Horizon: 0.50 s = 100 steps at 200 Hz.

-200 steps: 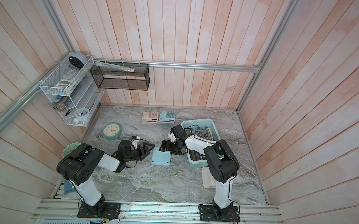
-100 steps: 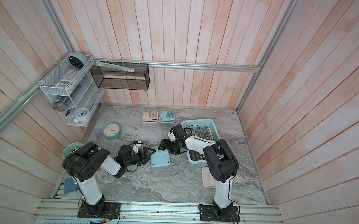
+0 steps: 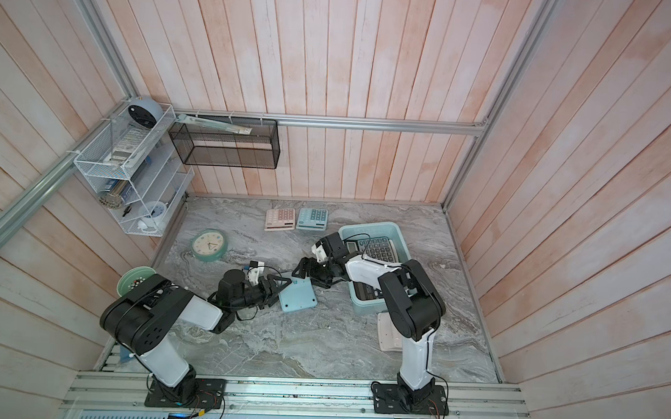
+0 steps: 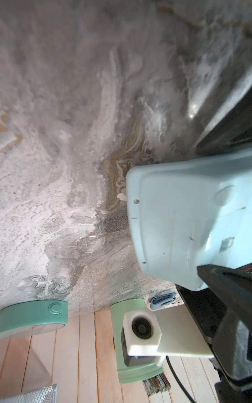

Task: Put the calculator in the storage box
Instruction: Pick up the calculator at the center of the board.

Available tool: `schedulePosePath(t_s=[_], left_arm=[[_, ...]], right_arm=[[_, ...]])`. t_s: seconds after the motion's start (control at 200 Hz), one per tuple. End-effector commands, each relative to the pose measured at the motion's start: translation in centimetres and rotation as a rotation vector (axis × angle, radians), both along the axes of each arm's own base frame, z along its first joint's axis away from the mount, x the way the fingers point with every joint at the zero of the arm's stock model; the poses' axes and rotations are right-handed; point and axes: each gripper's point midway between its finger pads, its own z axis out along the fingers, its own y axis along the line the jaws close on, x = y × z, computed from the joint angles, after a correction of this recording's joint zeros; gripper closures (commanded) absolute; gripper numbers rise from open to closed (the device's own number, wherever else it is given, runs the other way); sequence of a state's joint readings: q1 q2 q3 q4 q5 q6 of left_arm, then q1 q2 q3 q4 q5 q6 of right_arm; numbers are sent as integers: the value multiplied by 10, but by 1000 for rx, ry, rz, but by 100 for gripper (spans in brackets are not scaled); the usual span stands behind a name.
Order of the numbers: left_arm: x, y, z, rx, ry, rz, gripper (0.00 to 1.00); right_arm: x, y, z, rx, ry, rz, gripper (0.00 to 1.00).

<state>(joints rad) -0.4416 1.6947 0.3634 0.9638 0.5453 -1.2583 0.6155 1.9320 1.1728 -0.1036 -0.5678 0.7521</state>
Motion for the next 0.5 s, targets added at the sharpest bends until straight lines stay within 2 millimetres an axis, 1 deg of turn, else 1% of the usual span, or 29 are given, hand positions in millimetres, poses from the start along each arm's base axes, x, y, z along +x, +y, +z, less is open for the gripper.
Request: schedulePosePath(t_s=[0.0,0.295,0.495], left_arm=[[-1,-2,3,14,-15,-15,59],[-2,1,-2,42,-6,-3,82],[-3,8,1,107,-18,10,85]], right_arm=[[-8,-1,-16,9,65,-1,17],[-5,-5,-5,17,41,-20,17],[-5,-9,11,12,5,-26,15]])
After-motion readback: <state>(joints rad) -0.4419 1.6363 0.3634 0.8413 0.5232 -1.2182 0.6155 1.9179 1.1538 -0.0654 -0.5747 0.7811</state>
